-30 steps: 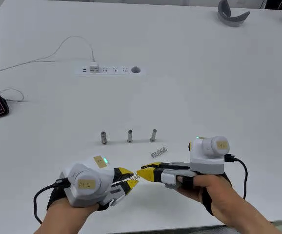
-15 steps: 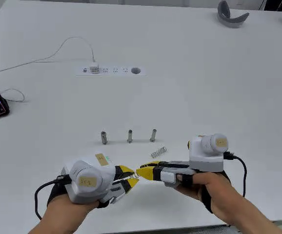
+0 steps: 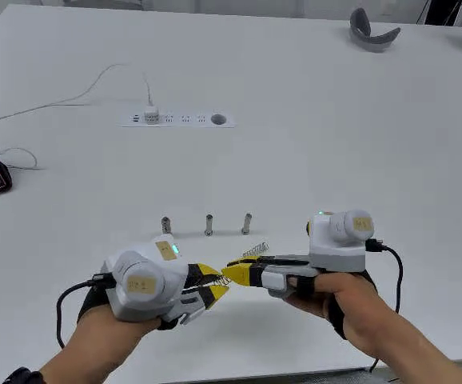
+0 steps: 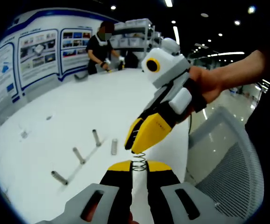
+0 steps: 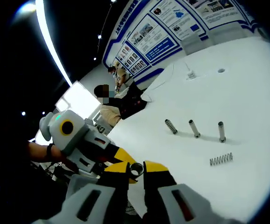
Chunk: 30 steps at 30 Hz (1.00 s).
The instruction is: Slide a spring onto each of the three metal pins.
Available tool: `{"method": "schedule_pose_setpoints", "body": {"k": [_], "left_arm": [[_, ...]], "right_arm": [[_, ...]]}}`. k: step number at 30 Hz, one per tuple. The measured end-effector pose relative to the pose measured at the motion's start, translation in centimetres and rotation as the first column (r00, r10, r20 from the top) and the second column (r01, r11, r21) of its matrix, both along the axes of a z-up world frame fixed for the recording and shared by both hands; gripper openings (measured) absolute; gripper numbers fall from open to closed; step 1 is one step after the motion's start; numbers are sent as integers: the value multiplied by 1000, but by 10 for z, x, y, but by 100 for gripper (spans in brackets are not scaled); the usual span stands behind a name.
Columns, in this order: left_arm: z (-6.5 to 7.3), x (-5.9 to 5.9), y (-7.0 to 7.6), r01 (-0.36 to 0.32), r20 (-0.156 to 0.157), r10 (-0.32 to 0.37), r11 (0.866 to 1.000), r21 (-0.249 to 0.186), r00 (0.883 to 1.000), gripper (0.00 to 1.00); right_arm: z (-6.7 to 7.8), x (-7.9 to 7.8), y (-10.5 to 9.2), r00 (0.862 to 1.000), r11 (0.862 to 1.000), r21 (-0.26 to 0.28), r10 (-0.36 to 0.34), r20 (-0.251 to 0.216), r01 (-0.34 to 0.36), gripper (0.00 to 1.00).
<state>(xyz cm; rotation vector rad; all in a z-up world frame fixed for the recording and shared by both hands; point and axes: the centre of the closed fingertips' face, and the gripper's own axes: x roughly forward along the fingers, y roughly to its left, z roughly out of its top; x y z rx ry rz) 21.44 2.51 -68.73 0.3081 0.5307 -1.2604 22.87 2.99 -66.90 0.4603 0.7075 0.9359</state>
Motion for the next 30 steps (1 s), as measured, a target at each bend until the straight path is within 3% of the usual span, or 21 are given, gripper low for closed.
{"method": "schedule_pose_setpoints", "body": {"k": [4,7,12,14,17,20,23,25,30], "left_arm": [[5,3,-3,11,-3,-11,1000,-20,1000,10],[8,2,-5,26,-5,-26,999,-29,1000,10],[13,5,-8,53,-19,-55,997,-58,998,10],[16,5,-10,67,-30,-69,995,-77,997,10],[21,5,-11,87,-21,-89,993,-84,996,10],[24,4,-13,109,-24,-112,990,-94,993,10],[28,2,-15,121,-24,-124,987,-105,992,9],[30,1,-16,136,-20,-139,985,-103,990,9],[29,-4,-15,173,-7,-174,982,-76,985,9]], "right_arm": [[7,2,-1,999,998,-42,40,33,-38,13],[9,2,0,993,990,-103,99,63,-93,13],[16,0,1,968,955,-219,227,110,-199,12],[20,-2,2,949,930,-268,290,121,-250,12],[22,-4,2,913,879,-348,388,127,-325,12],[24,-7,2,864,814,-420,489,121,-402,12],[27,-9,4,830,777,-451,543,127,-439,13],[27,-12,4,803,739,-483,585,115,-470,13],[22,-19,5,750,667,-536,655,90,-518,13]]}}
